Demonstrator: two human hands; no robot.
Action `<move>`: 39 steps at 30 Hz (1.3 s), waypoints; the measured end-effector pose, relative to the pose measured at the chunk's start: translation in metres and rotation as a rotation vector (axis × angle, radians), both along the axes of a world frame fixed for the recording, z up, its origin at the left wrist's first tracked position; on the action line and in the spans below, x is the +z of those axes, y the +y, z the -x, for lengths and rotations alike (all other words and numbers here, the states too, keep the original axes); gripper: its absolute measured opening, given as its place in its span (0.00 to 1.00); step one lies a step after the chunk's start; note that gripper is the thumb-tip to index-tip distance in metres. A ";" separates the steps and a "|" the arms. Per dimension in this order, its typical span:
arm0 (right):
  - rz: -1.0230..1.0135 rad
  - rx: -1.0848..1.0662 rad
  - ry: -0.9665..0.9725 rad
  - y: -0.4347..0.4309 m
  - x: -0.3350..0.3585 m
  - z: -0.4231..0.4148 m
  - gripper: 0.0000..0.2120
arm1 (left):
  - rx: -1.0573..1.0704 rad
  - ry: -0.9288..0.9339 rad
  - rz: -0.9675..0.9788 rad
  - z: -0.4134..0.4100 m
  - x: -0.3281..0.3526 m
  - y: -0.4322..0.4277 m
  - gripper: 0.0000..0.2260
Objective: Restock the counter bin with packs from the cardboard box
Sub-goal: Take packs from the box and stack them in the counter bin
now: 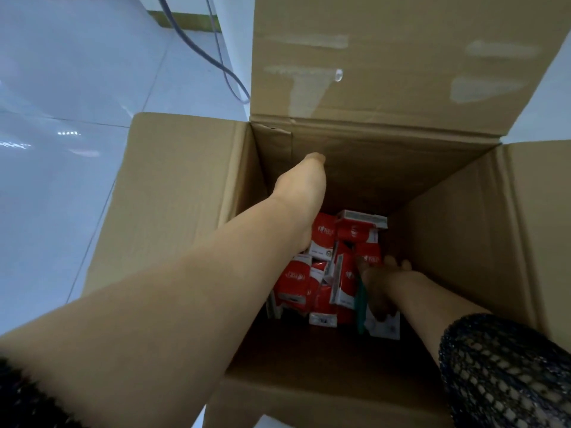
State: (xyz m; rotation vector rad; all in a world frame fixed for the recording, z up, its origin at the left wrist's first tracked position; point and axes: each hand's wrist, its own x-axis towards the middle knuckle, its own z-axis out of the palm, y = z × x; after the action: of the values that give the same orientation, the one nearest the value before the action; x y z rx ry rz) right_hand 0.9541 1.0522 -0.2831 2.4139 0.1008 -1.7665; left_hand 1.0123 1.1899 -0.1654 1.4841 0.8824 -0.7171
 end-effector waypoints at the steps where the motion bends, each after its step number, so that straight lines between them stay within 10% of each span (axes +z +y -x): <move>1: 0.000 0.020 -0.005 0.000 0.000 -0.001 0.48 | -0.008 0.010 0.017 0.000 -0.003 0.002 0.23; 12: -0.145 -0.032 -0.209 -0.009 0.043 -0.007 0.20 | 0.027 0.031 -0.019 0.014 0.023 0.007 0.28; 23: -0.606 -0.475 -0.650 -0.021 0.229 -0.006 0.18 | 0.128 -0.138 -0.012 0.047 0.162 0.010 0.25; 39: -1.152 -1.042 -0.782 -0.054 0.543 0.056 0.20 | 0.055 -0.450 0.111 0.100 0.435 -0.018 0.28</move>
State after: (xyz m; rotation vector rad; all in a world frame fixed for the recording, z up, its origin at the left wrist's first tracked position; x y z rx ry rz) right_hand 0.8980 0.9984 0.2602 4.3988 -0.4224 -0.6851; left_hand 0.9126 1.1719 0.2695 1.4380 0.5275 -0.3607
